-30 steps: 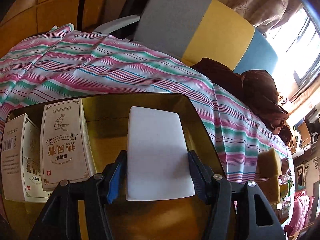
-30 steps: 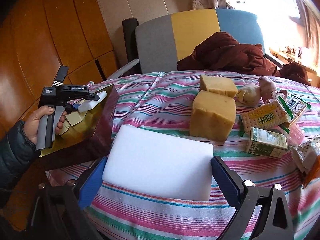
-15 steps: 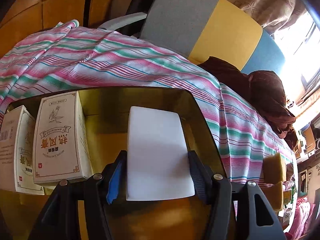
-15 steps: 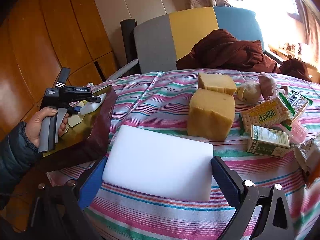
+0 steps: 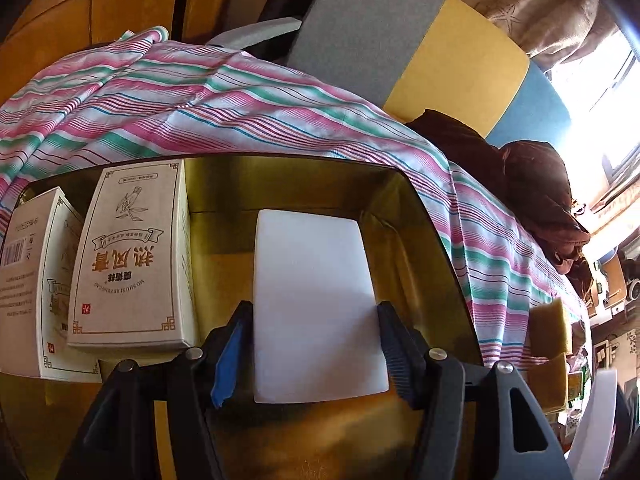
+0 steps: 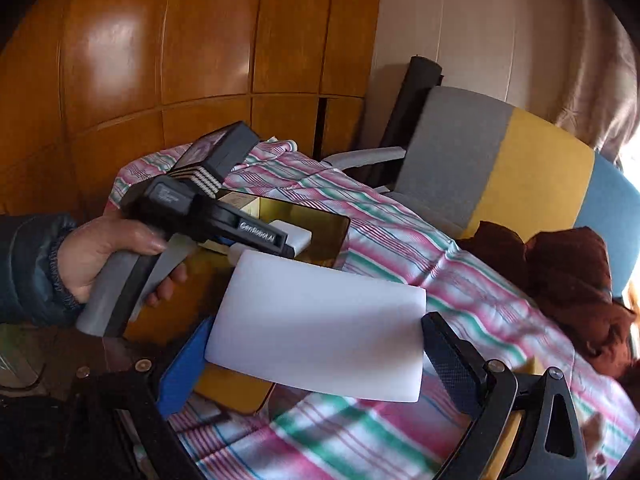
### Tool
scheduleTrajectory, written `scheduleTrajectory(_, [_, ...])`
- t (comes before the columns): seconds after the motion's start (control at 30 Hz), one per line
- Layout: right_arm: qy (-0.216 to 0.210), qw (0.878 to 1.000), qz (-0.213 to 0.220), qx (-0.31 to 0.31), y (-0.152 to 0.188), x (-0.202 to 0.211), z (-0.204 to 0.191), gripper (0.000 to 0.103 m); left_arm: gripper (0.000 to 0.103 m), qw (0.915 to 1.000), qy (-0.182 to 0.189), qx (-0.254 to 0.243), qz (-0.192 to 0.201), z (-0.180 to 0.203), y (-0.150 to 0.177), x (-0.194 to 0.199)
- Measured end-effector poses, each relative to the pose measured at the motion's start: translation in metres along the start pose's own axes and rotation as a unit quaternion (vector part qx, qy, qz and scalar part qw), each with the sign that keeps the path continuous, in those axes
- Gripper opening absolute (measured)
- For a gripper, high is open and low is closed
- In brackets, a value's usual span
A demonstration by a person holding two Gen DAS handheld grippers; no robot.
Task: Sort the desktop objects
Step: 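Carry the left tool's white sponge into the gold tray and release while the right tool carries its sponge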
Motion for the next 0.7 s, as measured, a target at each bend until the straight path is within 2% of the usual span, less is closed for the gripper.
scheduleTrajectory(0.1, [0.001, 1.0, -0.008, 0.015, -0.017, -0.021, 0.0, 0.101, 0.064, 0.999, 0.033, 0.031, -0.003, -0.004, -0.004, -0.002])
scheduleTrajectory(0.27, [-0.008, 0.997, -0.034, 0.065, -0.02, -0.044, -0.01, 0.101, 0.064, 0.9982, 0.052, 0.031, -0.002, 0.002, -0.015, -0.01])
scheduleTrajectory(0.43, [-0.021, 0.993, -0.049, 0.102, -0.019, -0.058, -0.02, 0.101, 0.072, 0.9924, 0.095, 0.078, -0.001, 0.0, -0.02, -0.006])
scheduleTrajectory(0.5, [-0.024, 0.993, -0.051, 0.106, -0.019, -0.06, -0.023, 0.101, 0.072, 0.9909, 0.108, 0.081, 0.002, 0.002, -0.023, -0.001])
scheduleTrajectory(0.7, [-0.046, 0.987, -0.048, 0.145, -0.024, -0.065, -0.042, 0.101, 0.072, 0.9912, 0.114, 0.059, 0.032, 0.008, -0.027, 0.037])
Point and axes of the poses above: each gripper's, at about its wrist camera, not at the fingertips, and x roughly against the way its jaws point, z to its right, y to its underside, the point moved 9 cm from there along -x, roughly the way its jaws point, and after that the axes turned 13 degrees about y, right-handed, at the moved point
